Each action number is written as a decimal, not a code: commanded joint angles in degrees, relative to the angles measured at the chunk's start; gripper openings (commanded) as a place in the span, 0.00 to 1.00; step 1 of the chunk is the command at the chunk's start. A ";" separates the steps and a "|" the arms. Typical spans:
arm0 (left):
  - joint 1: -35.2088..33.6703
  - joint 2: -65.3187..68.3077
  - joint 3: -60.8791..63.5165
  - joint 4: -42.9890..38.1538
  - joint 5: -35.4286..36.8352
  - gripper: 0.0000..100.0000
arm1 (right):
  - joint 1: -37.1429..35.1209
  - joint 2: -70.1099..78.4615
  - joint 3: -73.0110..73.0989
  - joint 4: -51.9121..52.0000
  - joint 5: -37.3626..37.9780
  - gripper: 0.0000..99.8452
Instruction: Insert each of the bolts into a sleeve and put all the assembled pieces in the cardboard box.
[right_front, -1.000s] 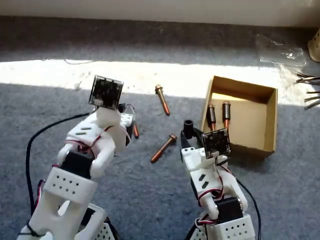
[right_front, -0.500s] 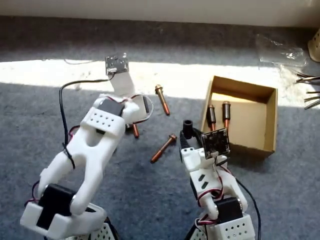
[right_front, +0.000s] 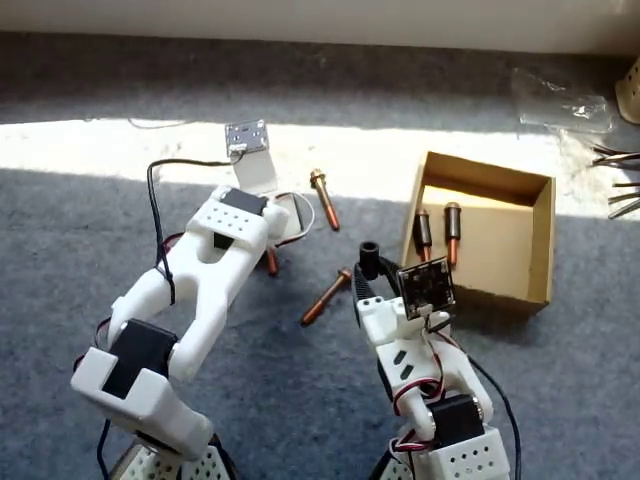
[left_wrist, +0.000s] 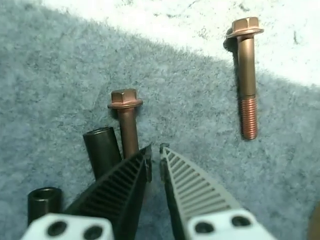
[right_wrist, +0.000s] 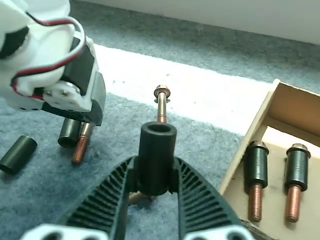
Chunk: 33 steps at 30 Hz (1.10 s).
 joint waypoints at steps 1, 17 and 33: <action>-0.13 -0.57 -3.21 -0.70 0.53 0.05 | -0.31 -0.75 0.66 -1.63 -0.18 0.00; -4.26 -0.31 -2.77 -0.97 0.35 0.14 | -0.13 -0.75 0.57 -1.63 -0.18 0.00; -6.46 3.30 -3.74 -1.85 0.18 0.15 | -0.13 -0.75 0.57 -1.63 -0.18 0.00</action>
